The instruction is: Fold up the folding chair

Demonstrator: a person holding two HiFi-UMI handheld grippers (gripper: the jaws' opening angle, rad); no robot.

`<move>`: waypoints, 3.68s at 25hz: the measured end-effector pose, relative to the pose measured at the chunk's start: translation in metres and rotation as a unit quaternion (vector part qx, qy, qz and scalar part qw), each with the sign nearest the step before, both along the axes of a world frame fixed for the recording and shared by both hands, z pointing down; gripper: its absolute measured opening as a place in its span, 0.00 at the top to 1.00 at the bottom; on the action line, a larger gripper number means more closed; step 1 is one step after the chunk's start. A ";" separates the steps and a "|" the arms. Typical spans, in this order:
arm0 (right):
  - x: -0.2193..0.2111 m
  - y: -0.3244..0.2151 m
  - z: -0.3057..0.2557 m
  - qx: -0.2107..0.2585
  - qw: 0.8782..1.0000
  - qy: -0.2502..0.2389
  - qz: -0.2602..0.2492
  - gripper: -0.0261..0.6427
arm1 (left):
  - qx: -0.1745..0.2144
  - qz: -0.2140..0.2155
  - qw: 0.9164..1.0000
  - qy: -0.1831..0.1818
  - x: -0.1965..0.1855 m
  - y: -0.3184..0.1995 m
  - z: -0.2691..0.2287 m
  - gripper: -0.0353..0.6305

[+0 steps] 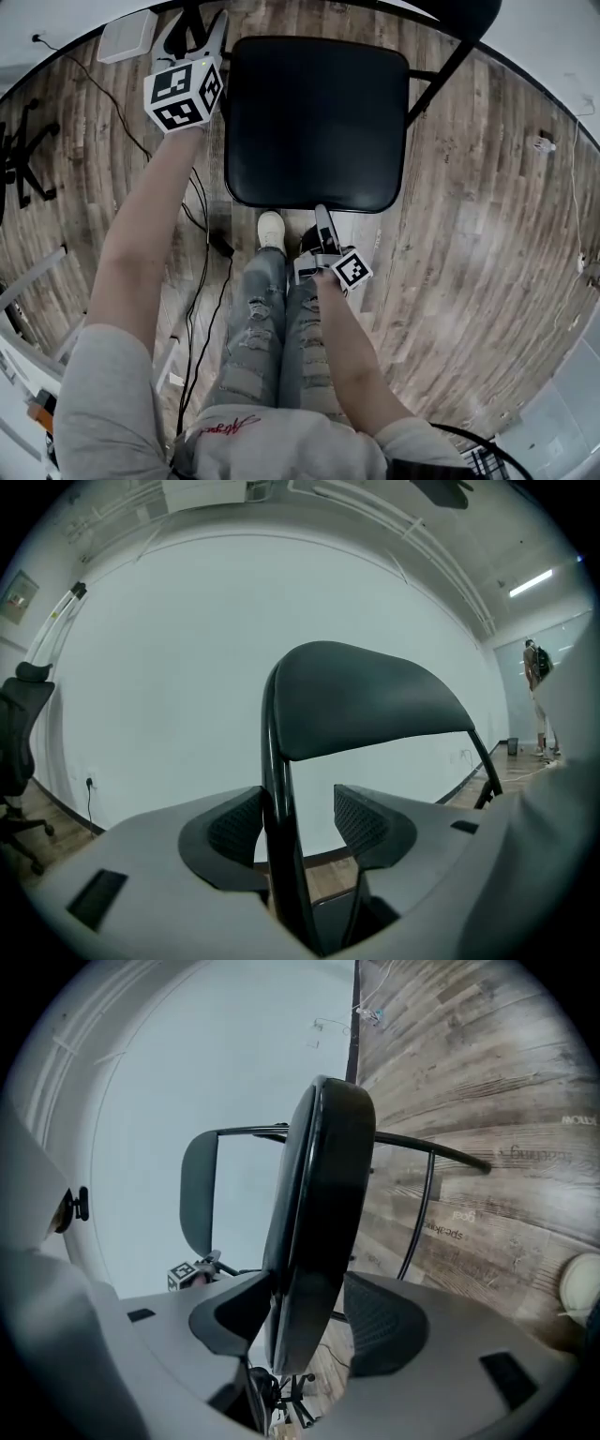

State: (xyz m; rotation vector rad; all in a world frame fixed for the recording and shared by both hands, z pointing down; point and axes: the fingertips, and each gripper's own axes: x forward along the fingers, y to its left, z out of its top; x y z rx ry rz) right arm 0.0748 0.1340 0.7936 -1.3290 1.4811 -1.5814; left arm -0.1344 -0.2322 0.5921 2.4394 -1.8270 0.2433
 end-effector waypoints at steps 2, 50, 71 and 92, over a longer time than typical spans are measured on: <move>-0.001 0.002 -0.001 0.013 1.000 -0.016 -0.003 0.62 | -0.004 -0.003 1.000 -0.001 0.000 -0.004 0.002 0.59; 0.000 -0.187 -0.162 -0.164 0.954 -0.223 0.112 0.62 | -0.102 0.098 0.983 0.115 0.013 -0.184 -0.050 0.83; 0.020 -0.348 -0.286 0.004 0.973 -0.216 0.079 0.78 | -0.051 0.189 0.970 0.142 0.018 -0.204 -0.116 0.82; 0.023 -0.452 -0.306 0.060 0.987 -0.145 0.025 0.89 | -0.093 0.182 0.964 0.171 0.006 -0.259 -0.099 0.83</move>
